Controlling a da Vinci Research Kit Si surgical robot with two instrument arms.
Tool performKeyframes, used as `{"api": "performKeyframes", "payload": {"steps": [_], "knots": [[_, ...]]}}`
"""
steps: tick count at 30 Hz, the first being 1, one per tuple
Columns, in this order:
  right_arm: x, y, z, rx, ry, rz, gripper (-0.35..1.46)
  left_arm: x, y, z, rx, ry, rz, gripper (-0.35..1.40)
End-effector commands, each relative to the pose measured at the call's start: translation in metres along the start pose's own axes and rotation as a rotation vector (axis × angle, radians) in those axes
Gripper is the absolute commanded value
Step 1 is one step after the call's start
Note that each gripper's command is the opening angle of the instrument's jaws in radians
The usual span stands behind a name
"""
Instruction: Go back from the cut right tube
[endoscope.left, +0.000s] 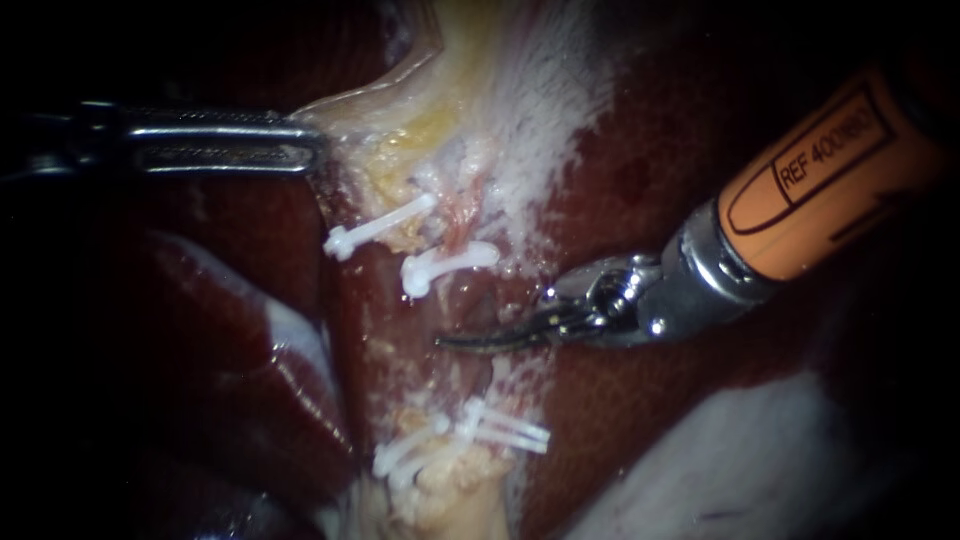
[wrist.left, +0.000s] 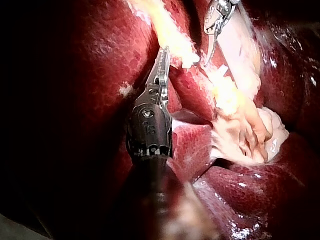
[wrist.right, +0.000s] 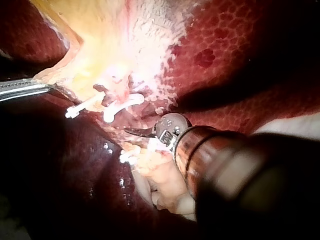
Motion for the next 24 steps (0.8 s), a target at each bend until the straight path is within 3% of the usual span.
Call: {"api": "performKeyframes", "payload": {"steps": [1,9,14,24], "knots": [[0.0,0.0,0.0,0.002,0.002,-0.001,-0.35,0.0,0.0,0.0,0.001,0.0,0.0,-0.35],[0.0,0.0,0.0001,0.015,0.027,-0.002,-0.35,0.0,0.0,0.0,0.001,0.0,0.0,-0.35],[0.0,0.0001,0.0,0.02,0.035,-0.008,0.02,0.0001,0.0,0.0,0.001,0.0,0.0,-0.35],[-0.0001,0.0001,-0.0001,0.03,0.044,-0.057,0.32,0.0001,0.0,-0.0001,0.001,0.0,0.0,-0.35]]}}
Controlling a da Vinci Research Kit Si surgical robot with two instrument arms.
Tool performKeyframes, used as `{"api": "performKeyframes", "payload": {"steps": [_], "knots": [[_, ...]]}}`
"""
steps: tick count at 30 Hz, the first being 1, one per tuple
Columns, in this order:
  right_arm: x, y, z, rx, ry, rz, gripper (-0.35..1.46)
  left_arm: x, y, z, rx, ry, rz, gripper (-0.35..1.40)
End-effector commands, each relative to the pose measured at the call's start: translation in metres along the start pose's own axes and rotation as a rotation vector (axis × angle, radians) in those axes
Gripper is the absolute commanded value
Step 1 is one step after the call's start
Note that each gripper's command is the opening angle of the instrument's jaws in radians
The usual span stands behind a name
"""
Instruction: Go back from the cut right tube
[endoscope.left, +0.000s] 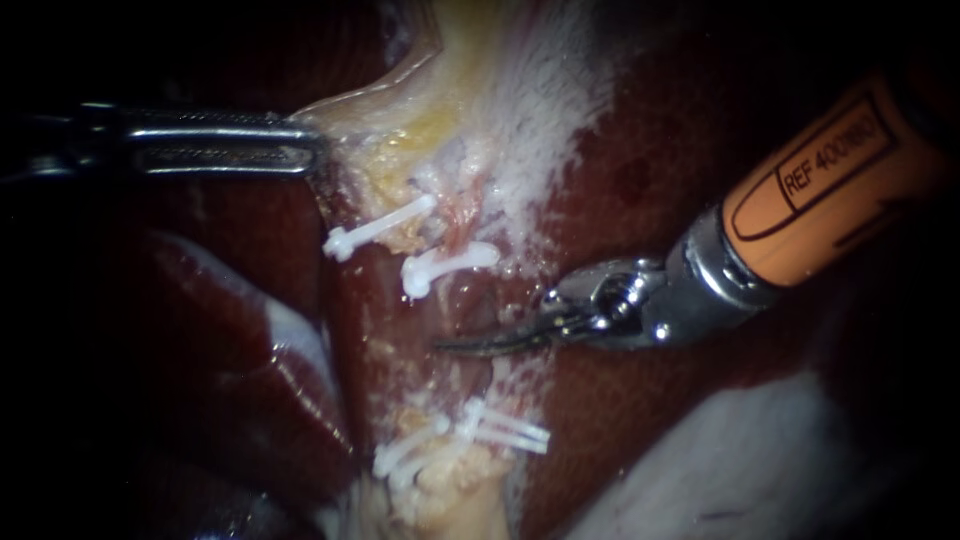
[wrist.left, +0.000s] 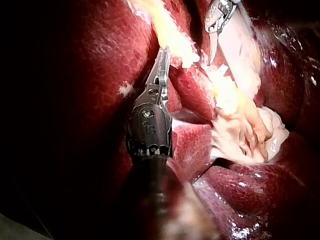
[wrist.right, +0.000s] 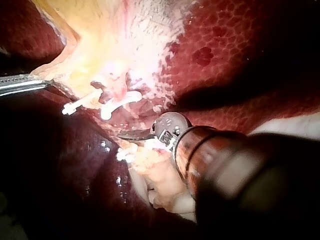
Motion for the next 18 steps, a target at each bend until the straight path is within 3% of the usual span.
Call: {"api": "performKeyframes", "payload": {"steps": [1,6,12,15,18], "knots": [[0.0,0.0,0.0,0.0,0.002,-0.002,0.34,0.0,0.0,0.0,0.0,0.0,0.0,-0.35],[0.0,0.0002,-0.0001,0.002,0.007,-0.031,0.51,0.0,0.0,-0.0001,0.0,0.0,0.0,-0.35],[-0.0001,0.0002,-0.0003,-0.001,0.01,-0.044,0.54,0.0,0.0,-0.0001,0.0,0.0,0.0,-0.35],[-0.0003,0.0004,-0.0006,-0.01,0.017,-0.074,0.64,0.0001,0.0,-0.0001,0.0,0.0,0.001,-0.35],[-0.0005,0.0007,-0.0012,-0.052,0.057,-0.104,0.79,0.0003,0.0001,0.0,0.0,0.0,0.002,-0.35]]}}
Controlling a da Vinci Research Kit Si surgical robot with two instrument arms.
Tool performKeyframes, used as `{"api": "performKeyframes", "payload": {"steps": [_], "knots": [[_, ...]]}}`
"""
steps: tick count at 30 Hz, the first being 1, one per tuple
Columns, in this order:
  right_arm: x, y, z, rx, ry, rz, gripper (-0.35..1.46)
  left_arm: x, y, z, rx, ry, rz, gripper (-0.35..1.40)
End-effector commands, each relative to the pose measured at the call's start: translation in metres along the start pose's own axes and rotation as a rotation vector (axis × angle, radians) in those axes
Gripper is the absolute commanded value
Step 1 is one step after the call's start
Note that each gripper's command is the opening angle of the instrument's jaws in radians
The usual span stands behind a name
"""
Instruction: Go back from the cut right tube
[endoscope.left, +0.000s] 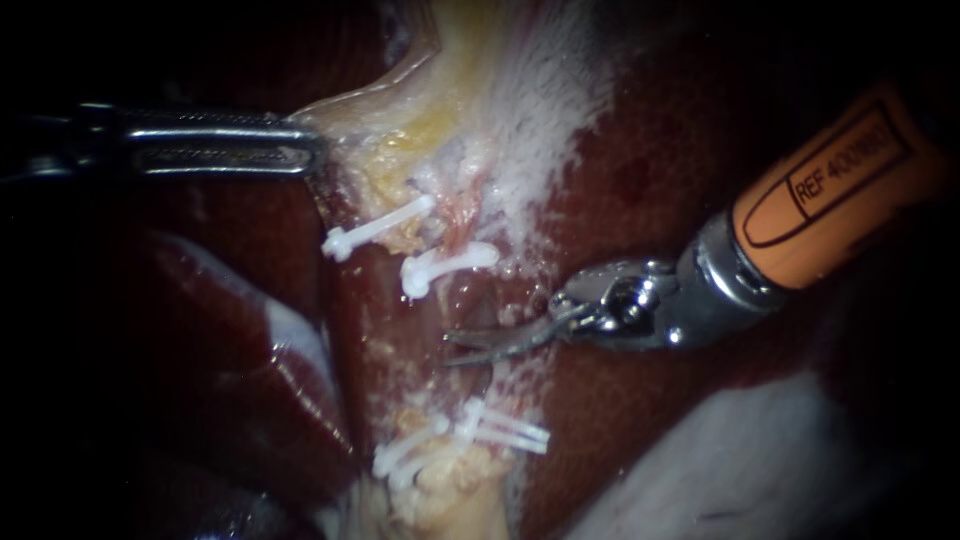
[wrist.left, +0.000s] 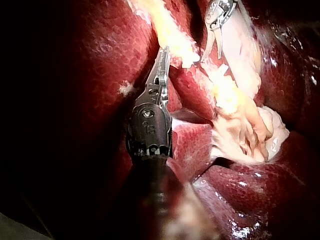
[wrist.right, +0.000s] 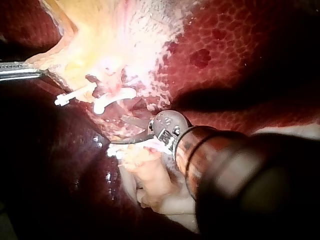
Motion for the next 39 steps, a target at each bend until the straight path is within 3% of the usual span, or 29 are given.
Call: {"api": "performKeyframes", "payload": {"steps": [1,8,13,19,22,30,39], "knots": [[-0.0001,0.0001,-0.0003,-0.013,0.006,-0.018,0.84,0.0001,0.0,0.0001,-0.001,0.0,0.001,-0.35],[0.0001,0.0011,-0.0036,-0.083,0.001,-0.236,1.11,0.0005,0.0002,0.0002,0.002,0.0,0.002,-0.35],[0.0011,0.0015,-0.0063,-0.133,-0.014,-0.398,1.23,0.0006,0.0002,0.0002,0.002,-0.001,0.003,-0.35],[0.0026,0.0014,-0.0082,-0.196,-0.011,-0.561,1.43,0.0006,0.0002,0.0001,0.002,-0.001,0.003,-0.35],[0.0031,0.0012,-0.009,-0.213,-0.017,-0.633,1.43,0.0006,0.0002,0.0001,0.002,-0.001,0.003,-0.35],[0.0039,0.0009,-0.0116,-0.251,-0.024,-0.706,1.43,0.0009,0.0003,0.0002,0.001,-0.001,0.004,-0.35],[0.0036,0.0006,-0.0118,-0.246,-0.026,-0.704,1.43,0.0019,0.0004,0.001,0.007,-0.005,0.009,-0.35]]}}
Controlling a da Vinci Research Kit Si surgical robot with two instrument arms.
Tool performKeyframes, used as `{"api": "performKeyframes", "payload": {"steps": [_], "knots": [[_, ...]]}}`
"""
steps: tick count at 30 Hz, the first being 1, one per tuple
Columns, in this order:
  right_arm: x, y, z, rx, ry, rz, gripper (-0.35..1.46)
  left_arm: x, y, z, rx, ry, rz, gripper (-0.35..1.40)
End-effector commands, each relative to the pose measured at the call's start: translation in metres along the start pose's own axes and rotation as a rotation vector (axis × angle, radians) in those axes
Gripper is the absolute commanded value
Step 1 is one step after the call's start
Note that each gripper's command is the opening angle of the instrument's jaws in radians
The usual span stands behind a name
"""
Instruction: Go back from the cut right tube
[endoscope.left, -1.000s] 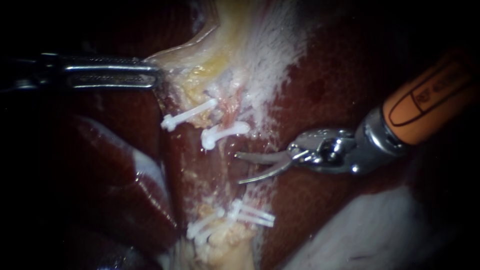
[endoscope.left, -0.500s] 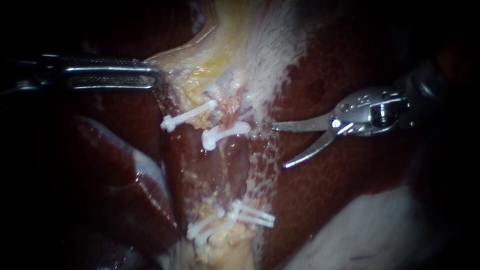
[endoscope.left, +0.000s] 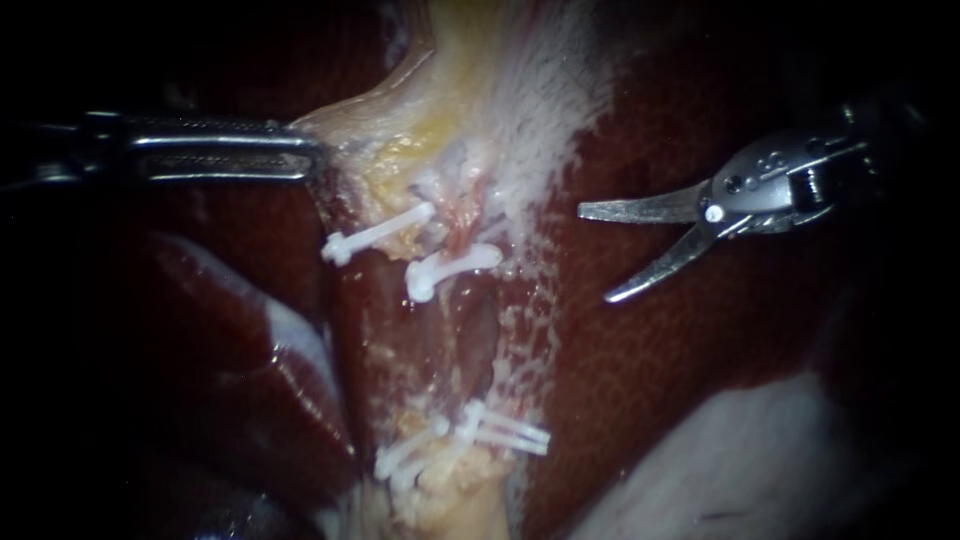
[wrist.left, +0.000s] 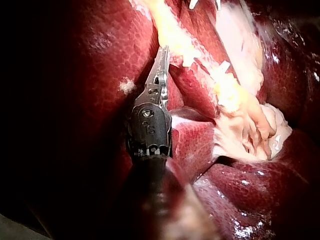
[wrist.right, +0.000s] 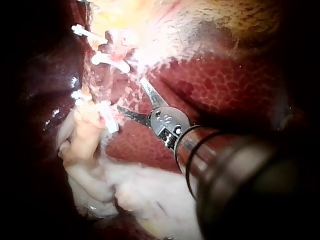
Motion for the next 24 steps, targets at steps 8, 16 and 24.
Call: {"api": "performKeyframes", "payload": {"steps": [8,16,24], "knots": [[0.0,-0.0004,0.0001,0.005,0.001,-0.001,1.43,0.0024,-0.0001,0.0021,0.013,0.038,0.008,-0.35],[0.0,-0.0005,-0.0001,0.007,-0.004,-0.002,1.43,0.0047,-0.0018,0.0052,0.044,0.069,-0.006,-0.35],[0.0,-0.0007,-0.0002,0.007,-0.004,-0.003,1.43,0.0051,-0.0032,0.0062,0.061,0.077,-0.005,-0.35]]}}
